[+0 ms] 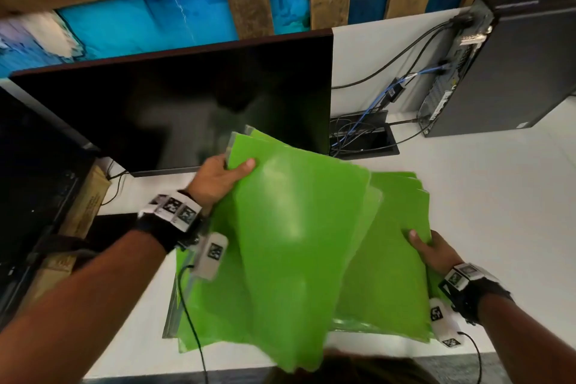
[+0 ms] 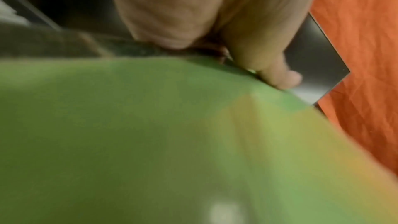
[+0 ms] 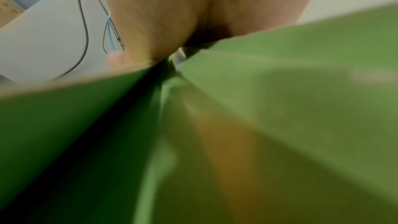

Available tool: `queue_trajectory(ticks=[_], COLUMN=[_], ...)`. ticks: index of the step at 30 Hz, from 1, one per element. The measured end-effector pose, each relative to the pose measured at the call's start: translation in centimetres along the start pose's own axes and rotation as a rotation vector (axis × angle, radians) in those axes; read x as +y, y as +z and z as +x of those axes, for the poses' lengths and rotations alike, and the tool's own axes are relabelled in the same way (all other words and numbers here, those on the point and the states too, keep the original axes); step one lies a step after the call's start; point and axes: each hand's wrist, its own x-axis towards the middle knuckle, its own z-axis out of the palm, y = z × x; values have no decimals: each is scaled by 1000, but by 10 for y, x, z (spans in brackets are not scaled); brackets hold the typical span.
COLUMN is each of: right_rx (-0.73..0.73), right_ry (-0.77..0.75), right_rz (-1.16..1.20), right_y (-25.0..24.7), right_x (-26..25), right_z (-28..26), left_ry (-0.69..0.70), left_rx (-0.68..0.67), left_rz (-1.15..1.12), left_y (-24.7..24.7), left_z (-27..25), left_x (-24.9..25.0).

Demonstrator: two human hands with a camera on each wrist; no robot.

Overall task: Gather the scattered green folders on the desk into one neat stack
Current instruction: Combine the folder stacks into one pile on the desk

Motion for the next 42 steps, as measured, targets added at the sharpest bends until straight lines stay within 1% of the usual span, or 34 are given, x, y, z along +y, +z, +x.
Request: queue_trajectory(ticks=[2,4,7,9,11,13,16,18,19,20,22,23,24,25,27,28,30,31,34,36,39,41,42], right_rx=[-5,13,27,-12,-32,-17,-84,-91,-106,-120,-143,-141,-150,-152,-162,-164,-177,-186,-200,-170,-148,-154,-158], right_ry=[26,63,104,99,100,118,80,87,95,107,133,129,132,125,128,128,121,121,150,166,131,94,86], right_rz=[29,72,151,152,149,158,144,78,59,37,4,5,3,9,66,114,211,248,319,312,264,254,251], right_y=[1,0,-1,-3,-4,-6,-6,-8,-9,-10,-12,-12,-13,-13,-12,-10,-8,-8,-5,-6,-5,-5,-4], right_x=[-4,1,0,0,-1,3,6,19,33,43,55,49,54,48,35,27,15,9,-1,1,11,17,13], right_z=[-6,-5,-10,-11,-12,-9,-3,10,22,31,44,41,45,42,33,29,19,16,9,7,12,15,12], left_ry=[-22,-25,-99,-143,-210,-246,-223,-210,-230,-239,-272,-304,-326,-357,-487,-590,-762,-797,-803,-757,-609,-597,-617], left_rx=[32,51,122,142,75,0,-128,-204,-200,-166,-29,55,144,230,363,403,435,437,447,442,389,404,421], left_rz=[-48,-41,94,147,202,293,401,468,442,394,338,361,417,509,721,790,851,873,880,779,608,550,524], left_y=[28,53,80,95,109,125,146,150,146,140,117,101,81,62,23,8,-11,-15,-19,-22,-33,-39,-42], left_z=[3,8,16,18,20,19,17,16,15,16,17,16,16,12,-2,-11,-27,-31,-36,-35,-33,-34,-35], left_x=[-20,-48,-93,-103,-111,-117,-114,-113,-112,-116,-122,-126,-133,-141,-160,-169,-182,-186,-196,-202,-204,-204,-207])
